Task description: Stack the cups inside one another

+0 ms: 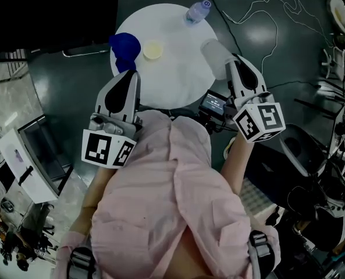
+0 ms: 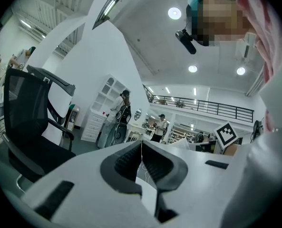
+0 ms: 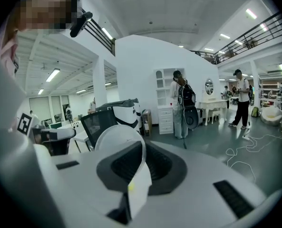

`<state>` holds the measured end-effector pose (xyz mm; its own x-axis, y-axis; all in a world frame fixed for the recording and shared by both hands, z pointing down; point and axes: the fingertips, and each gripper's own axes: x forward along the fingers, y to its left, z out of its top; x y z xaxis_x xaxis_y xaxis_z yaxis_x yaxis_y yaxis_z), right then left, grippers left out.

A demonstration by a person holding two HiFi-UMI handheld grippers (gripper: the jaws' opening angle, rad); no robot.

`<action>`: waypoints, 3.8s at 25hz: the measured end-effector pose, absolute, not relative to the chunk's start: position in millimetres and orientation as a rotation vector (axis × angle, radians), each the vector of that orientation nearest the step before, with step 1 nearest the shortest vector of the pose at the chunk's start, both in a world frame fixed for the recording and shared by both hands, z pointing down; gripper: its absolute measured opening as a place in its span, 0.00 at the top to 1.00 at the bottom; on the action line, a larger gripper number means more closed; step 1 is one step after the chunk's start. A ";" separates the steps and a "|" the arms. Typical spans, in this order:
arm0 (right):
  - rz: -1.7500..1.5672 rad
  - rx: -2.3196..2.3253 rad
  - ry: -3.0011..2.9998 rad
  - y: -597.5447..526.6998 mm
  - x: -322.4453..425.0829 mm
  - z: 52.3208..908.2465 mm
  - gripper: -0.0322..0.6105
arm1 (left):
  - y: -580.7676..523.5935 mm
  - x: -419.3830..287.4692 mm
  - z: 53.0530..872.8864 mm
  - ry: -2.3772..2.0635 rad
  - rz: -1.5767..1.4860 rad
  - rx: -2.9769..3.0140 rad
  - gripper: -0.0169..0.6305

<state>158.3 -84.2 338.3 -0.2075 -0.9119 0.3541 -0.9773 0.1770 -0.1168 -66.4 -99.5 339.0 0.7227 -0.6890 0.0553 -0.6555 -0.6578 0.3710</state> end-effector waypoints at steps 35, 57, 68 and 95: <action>0.496 1.425 -2.288 -138.9 94.6 379.1 0.89 | -111.1 -80.6 341.2 -1.110 -0.150 2.490 0.95; 0.516 1.207 -2.234 -152.1 70.6 424.0 0.89 | -111.3 -82.2 342.0 -1.109 -0.138 2.477 0.95; 0.532 1.068 -2.234 -157.8 46.5 447.0 0.89 | -110.1 -88.4 344.1 -1.139 -0.134 2.454 0.95; 0.565 0.850 -2.157 -175.7 36.7 505.2 0.89 | -106.7 -102.7 347.6 -1.216 -0.122 2.412 0.95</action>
<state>36.7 -175.7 505.2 -0.5088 -0.3939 0.7655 -0.7188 0.6837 -0.1259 -102.7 -106.7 347.6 0.6105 -0.7837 0.1141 -0.7456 -0.5201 0.4166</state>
